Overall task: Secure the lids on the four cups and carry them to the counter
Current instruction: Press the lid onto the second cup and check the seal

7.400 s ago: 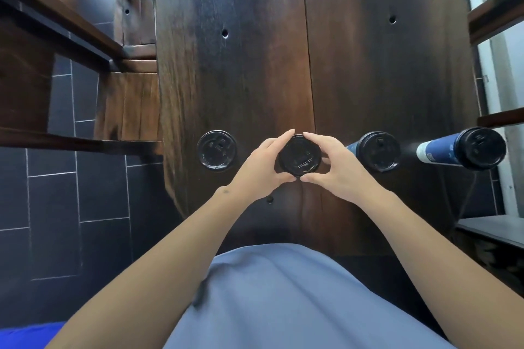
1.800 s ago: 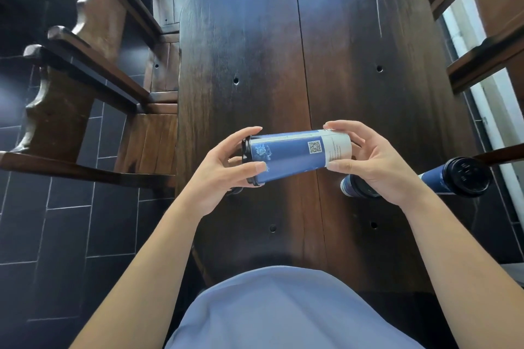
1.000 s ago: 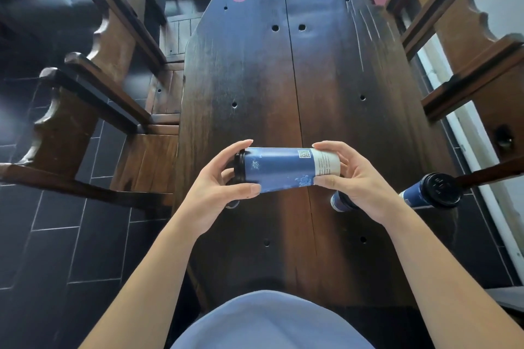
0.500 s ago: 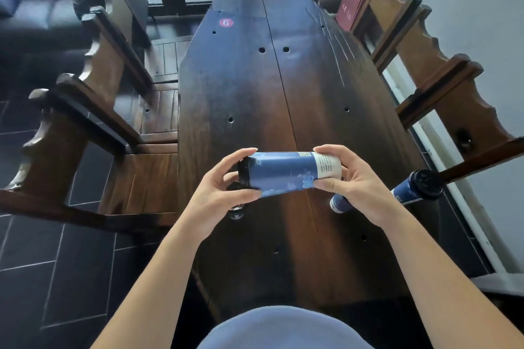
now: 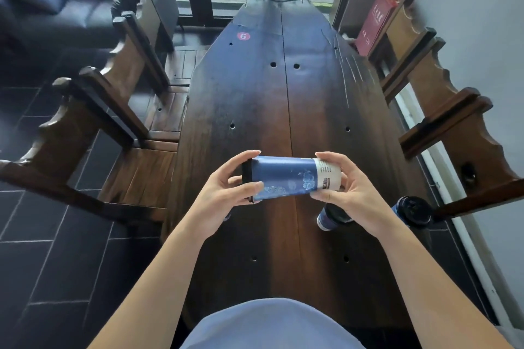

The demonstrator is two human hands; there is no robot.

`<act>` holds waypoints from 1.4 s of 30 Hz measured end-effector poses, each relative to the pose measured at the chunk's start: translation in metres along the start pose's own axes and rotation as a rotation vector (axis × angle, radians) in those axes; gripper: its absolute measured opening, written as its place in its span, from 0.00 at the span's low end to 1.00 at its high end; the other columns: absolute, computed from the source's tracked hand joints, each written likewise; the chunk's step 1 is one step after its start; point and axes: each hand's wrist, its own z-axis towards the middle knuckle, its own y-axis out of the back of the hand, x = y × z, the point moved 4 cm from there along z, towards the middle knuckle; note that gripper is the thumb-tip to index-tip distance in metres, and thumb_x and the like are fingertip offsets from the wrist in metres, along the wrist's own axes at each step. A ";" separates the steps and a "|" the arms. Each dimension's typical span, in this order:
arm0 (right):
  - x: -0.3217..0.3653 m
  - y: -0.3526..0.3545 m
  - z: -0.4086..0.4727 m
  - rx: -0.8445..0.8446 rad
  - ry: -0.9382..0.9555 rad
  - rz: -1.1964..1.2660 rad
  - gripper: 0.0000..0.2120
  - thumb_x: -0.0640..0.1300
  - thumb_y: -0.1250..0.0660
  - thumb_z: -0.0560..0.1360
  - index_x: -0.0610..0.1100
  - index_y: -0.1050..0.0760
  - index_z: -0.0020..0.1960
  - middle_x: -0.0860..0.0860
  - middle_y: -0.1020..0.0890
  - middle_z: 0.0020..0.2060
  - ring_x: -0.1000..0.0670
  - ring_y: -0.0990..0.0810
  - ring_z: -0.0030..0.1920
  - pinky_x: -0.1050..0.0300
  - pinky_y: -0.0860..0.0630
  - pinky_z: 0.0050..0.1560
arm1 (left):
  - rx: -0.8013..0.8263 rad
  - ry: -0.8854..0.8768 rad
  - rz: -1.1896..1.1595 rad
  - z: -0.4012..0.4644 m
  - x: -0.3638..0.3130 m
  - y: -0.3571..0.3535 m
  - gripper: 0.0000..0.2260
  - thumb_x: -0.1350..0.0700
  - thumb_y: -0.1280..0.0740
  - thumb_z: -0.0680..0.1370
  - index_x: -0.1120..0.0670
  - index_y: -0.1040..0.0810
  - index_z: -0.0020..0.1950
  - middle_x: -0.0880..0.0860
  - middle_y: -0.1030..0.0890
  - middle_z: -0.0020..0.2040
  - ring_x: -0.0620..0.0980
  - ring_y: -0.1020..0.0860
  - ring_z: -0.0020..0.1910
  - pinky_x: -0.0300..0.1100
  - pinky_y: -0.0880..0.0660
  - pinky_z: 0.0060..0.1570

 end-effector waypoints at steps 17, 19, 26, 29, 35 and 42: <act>0.006 0.027 0.012 0.100 0.064 -0.010 0.31 0.37 0.19 0.72 0.55 0.25 0.70 0.51 0.17 0.58 0.48 0.17 0.59 0.53 0.18 0.57 | -0.006 -0.012 0.004 0.003 -0.009 -0.013 0.41 0.50 0.14 0.69 0.42 0.28 0.79 0.49 0.19 0.68 0.60 0.18 0.65 0.67 0.19 0.60; 0.006 0.030 0.012 0.085 0.062 -0.004 0.30 0.40 0.19 0.71 0.55 0.24 0.69 0.51 0.17 0.57 0.49 0.17 0.58 0.53 0.18 0.56 | 0.021 -0.015 0.015 0.004 -0.011 -0.013 0.44 0.53 0.14 0.68 0.40 0.29 0.80 0.51 0.19 0.69 0.59 0.18 0.65 0.63 0.20 0.65; 0.006 0.035 0.008 0.076 0.051 -0.021 0.35 0.50 0.17 0.67 0.59 0.26 0.71 0.55 0.17 0.58 0.48 0.17 0.59 0.52 0.17 0.56 | 0.028 -0.024 -0.016 0.007 -0.019 -0.020 0.40 0.52 0.13 0.66 0.44 0.24 0.76 0.55 0.16 0.63 0.59 0.17 0.63 0.64 0.18 0.60; 0.006 0.037 0.009 0.050 0.081 -0.018 0.35 0.44 0.17 0.68 0.56 0.26 0.71 0.53 0.17 0.58 0.48 0.18 0.59 0.48 0.17 0.58 | 0.031 -0.024 -0.039 0.007 -0.022 -0.022 0.41 0.51 0.13 0.67 0.42 0.24 0.77 0.54 0.17 0.67 0.62 0.18 0.66 0.62 0.17 0.59; 0.005 0.038 0.013 0.051 0.080 0.013 0.34 0.47 0.17 0.68 0.54 0.25 0.71 0.51 0.17 0.58 0.49 0.18 0.58 0.50 0.19 0.57 | 0.075 -0.076 0.032 0.008 -0.026 -0.020 0.39 0.61 0.18 0.68 0.44 0.25 0.77 0.57 0.16 0.64 0.54 0.18 0.62 0.43 0.21 0.61; -0.001 0.036 0.015 0.070 0.093 -0.026 0.36 0.34 0.20 0.71 0.55 0.28 0.73 0.48 0.19 0.59 0.47 0.18 0.61 0.51 0.19 0.61 | 0.046 -0.079 0.009 0.011 -0.024 -0.020 0.35 0.60 0.17 0.68 0.46 0.22 0.73 0.57 0.15 0.60 0.55 0.18 0.59 0.57 0.18 0.61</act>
